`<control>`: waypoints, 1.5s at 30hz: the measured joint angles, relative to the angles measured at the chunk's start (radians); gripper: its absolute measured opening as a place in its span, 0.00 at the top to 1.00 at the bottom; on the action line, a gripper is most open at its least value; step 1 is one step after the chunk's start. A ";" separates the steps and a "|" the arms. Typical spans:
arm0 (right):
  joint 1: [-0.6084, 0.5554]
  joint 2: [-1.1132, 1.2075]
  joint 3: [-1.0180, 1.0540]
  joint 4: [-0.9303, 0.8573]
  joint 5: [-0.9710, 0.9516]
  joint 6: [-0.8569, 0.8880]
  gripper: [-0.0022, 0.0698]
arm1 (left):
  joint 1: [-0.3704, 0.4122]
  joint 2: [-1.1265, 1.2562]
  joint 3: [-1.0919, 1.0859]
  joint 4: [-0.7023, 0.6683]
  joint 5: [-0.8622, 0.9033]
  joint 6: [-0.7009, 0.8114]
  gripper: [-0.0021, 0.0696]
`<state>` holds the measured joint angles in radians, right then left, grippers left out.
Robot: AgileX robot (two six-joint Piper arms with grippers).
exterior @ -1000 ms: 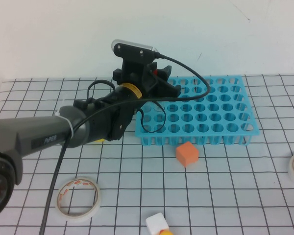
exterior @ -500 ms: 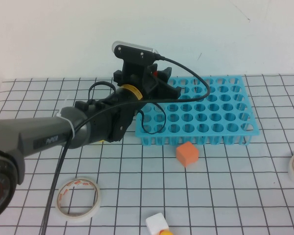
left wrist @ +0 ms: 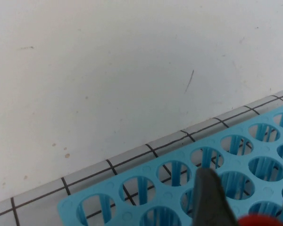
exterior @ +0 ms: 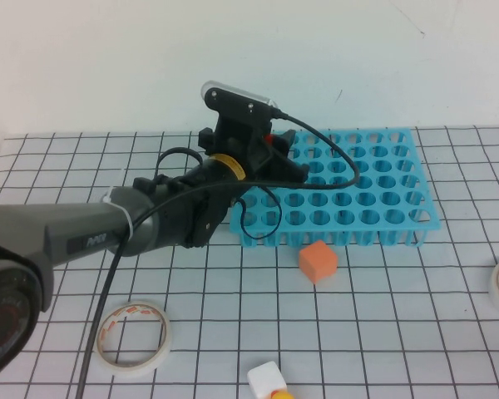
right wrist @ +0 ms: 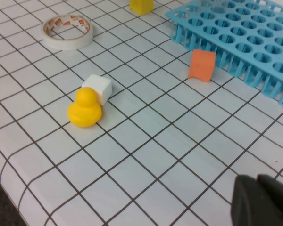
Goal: Place the test tubes
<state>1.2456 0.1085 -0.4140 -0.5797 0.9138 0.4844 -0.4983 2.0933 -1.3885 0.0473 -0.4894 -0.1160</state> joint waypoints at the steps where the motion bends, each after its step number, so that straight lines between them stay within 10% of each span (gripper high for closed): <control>1: 0.000 0.000 0.000 0.000 0.000 0.000 0.97 | 0.000 0.000 0.000 0.005 0.002 0.000 0.54; 7: 0.000 0.000 0.000 0.000 0.000 0.000 0.97 | 0.000 -0.067 0.000 0.019 0.089 0.000 0.32; 20: 0.000 0.000 0.000 0.000 0.000 0.000 0.97 | 0.000 -0.536 0.000 0.019 0.483 0.147 0.93; 45: 0.000 0.000 0.000 0.000 0.000 0.000 0.97 | 0.002 -1.424 0.875 0.034 0.506 0.175 0.97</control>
<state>1.2456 0.1085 -0.4140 -0.5797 0.9138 0.4844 -0.4963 0.6694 -0.5136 0.0812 0.0170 0.0593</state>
